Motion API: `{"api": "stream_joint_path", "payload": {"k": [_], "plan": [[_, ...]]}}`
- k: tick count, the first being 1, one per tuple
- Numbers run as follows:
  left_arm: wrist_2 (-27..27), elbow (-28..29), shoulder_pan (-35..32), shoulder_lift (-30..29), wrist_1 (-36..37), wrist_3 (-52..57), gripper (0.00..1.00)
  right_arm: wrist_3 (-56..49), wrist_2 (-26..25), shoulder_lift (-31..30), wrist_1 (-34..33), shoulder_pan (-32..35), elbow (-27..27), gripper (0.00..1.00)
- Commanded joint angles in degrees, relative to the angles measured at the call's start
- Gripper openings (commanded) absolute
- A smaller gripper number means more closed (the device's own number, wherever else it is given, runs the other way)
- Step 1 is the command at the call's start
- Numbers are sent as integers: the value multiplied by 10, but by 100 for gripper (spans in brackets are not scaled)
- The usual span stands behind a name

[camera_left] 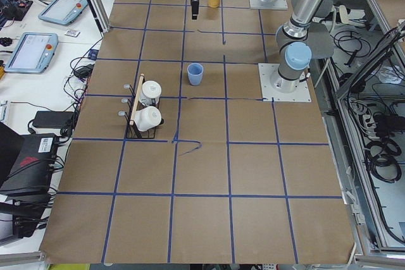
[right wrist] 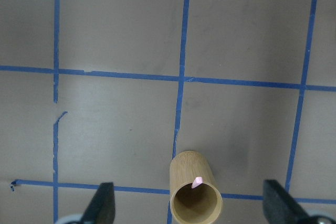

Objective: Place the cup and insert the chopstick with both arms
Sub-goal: 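Lower the left gripper onto the blue cup while the right gripper grasps the pink chopstick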

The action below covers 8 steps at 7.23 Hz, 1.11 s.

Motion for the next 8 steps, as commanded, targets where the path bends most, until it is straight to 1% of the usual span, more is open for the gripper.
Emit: {"api": "stream_joint_path", "payload": {"k": [1,2,3,4,5,6,7,8], "plan": [[5,-109,26,-24,104,45,100,-1,-5,8,40,-11,21,100],[5,-153,41,-36,173,91,100,0,-4,8,31,-12,40,100],[13,-186,55,-60,250,124,100,-1,-5,9,0,-12,77,100],[35,-207,62,-80,285,132,100,2,-8,8,-54,-12,128,100],[37,-211,64,-89,285,138,98,1,-9,8,-57,-12,162,100],[42,-217,64,-103,283,141,97,1,-10,7,-60,-12,168,100],[46,-214,64,-113,282,140,68,1,-33,9,-61,-11,174,95],[47,-212,64,-116,282,140,18,2,-55,8,-61,-12,186,90]]}}
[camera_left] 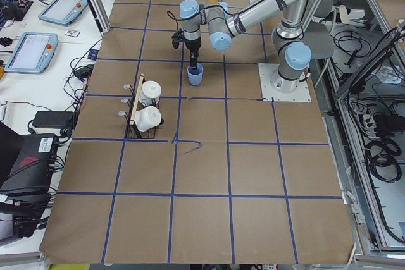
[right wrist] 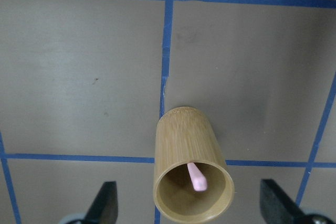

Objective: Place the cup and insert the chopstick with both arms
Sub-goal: 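Lower the left gripper onto the blue cup while the right gripper grasps the pink chopstick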

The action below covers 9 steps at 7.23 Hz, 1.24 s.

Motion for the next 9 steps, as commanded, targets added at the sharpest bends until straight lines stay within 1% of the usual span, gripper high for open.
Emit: {"api": "stream_joint_path", "payload": {"k": [1,2,3,4,5,6,7,8,9], "plan": [[4,1,0,-8,0,-1,0,-1,-27,0,-2,-1,16,77],[4,3,0,-6,1,-6,0,2,-23,0,-2,0,16,74],[4,4,0,0,4,-10,0,2,-19,1,-6,0,16,73],[5,10,-4,9,5,-11,0,2,-19,1,-17,0,16,66],[3,29,-14,12,-1,-45,0,2,-18,6,-18,0,16,59],[-6,59,-40,0,-8,-124,0,2,-18,10,-19,0,16,55],[-10,97,-85,-12,-11,-181,0,2,-18,10,-19,0,16,48],[-25,139,-129,-31,-27,-262,0,2,-20,10,-18,0,16,45],[-36,185,-169,-57,-30,-313,0,2,-20,10,-16,0,16,39]]}}
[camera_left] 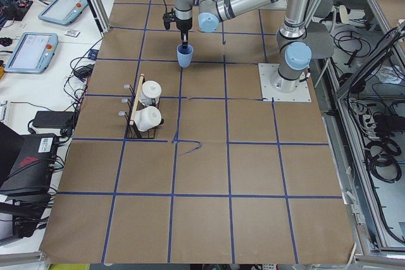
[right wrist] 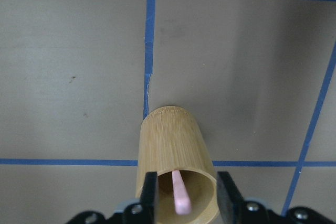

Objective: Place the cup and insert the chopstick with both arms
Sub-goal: 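Carry the blue cup farther from the robot while the right gripper lifts the chopstick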

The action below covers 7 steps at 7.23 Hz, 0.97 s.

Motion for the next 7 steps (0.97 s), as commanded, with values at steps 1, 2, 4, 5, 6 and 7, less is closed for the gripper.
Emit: {"api": "stream_joint_path", "payload": {"k": [1,2,4,5,6,7], "plan": [[-14,90,-91,-60,-10,-106,0,0,1,-1,2,0,-1,33],[-15,119,-126,-93,-4,-160,0,-1,2,-1,2,0,-2,29],[-34,191,-163,-150,-5,-214,0,-1,2,-3,3,1,-5,25],[-38,211,-168,-175,-3,-214,0,-2,2,-3,3,2,-4,18],[-39,226,-169,-194,-1,-214,0,-2,2,-4,3,2,-5,6],[-56,234,-171,-211,6,-212,0,-2,2,-5,3,2,-6,3]]}}
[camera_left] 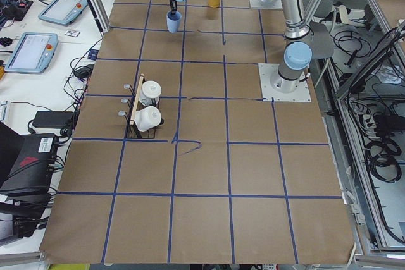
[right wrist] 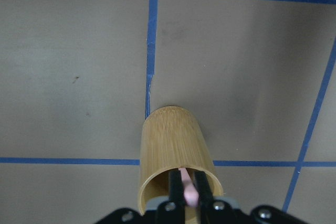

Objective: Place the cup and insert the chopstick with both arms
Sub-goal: 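Carry the blue cup farther from the robot while the right gripper lifts the chopstick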

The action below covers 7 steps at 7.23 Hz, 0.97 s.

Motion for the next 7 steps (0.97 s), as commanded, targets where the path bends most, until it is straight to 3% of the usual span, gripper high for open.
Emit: {"api": "stream_joint_path", "payload": {"k": [1,3,4,5,7], "plan": [[-16,16,-8,-35,13,2,0,0,0,-5,0,-1,-2,0],[-15,17,-10,-46,27,-1,5,2,19,-18,8,-1,-31,0],[-17,17,-10,-44,26,-16,74,3,25,-19,31,-1,-73,0],[-16,17,-10,-37,26,-29,100,3,25,-19,54,-1,-120,0],[-13,22,-3,4,3,-16,100,2,33,-19,108,-1,-201,0]]}}
